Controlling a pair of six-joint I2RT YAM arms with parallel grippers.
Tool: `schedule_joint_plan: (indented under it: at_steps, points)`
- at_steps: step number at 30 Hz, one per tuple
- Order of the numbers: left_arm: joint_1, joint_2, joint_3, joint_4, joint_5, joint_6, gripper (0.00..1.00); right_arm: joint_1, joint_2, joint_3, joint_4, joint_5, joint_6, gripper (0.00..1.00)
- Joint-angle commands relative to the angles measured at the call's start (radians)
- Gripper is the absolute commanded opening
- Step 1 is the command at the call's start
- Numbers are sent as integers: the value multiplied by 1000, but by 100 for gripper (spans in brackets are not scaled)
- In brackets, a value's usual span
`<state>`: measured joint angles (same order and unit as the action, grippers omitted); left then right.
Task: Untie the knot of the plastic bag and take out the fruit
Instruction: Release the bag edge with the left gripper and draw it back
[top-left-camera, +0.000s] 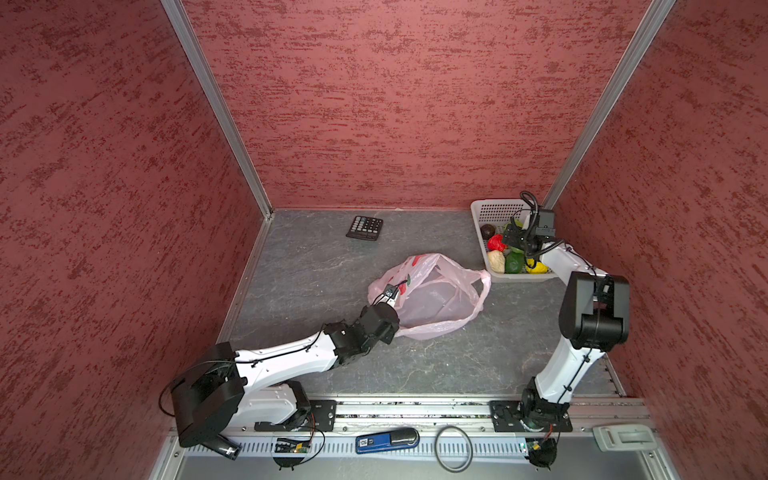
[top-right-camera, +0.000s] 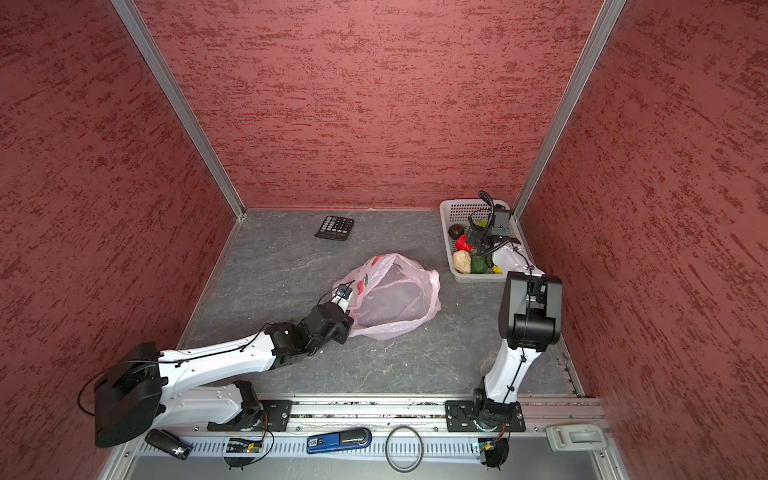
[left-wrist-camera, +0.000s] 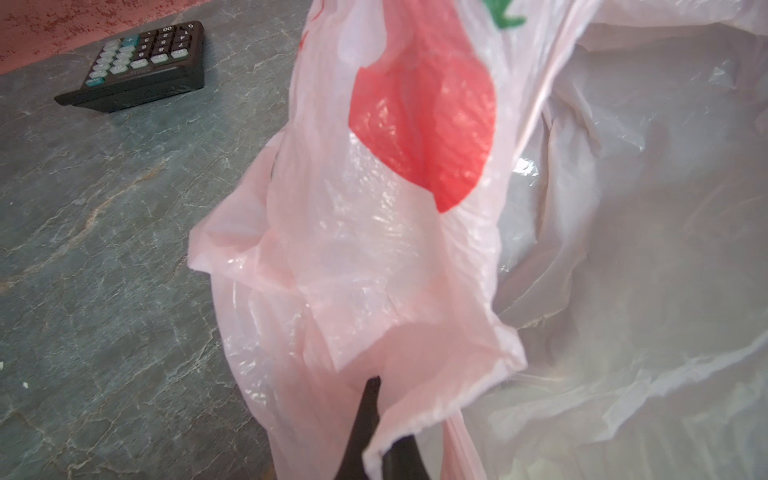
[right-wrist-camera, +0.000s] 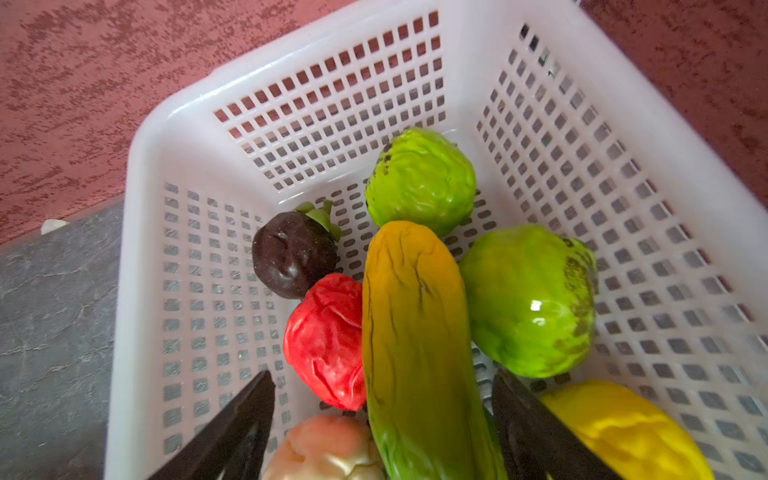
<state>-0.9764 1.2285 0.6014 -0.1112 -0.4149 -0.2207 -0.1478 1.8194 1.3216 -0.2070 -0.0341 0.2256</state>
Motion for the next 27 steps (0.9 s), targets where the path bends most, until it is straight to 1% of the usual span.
schedule_joint_plan:
  at_steps: [1,8,15,18,22,27]
  points:
    - [17,-14,4,38,-14,-13,0,5,-102,-30,2,-24,30,86]
    - [90,12,39,85,32,-32,0,27,-281,-147,-55,-89,83,89]
    - [180,85,98,146,112,-37,0,98,-481,-289,-119,-117,131,91]
    - [223,152,153,183,165,-21,0,137,-555,-347,-141,-116,168,91]
    - [287,260,260,208,265,6,0,179,-662,-419,-178,-104,216,91]
    - [347,380,377,217,357,40,0,197,-770,-475,-255,-90,233,92]
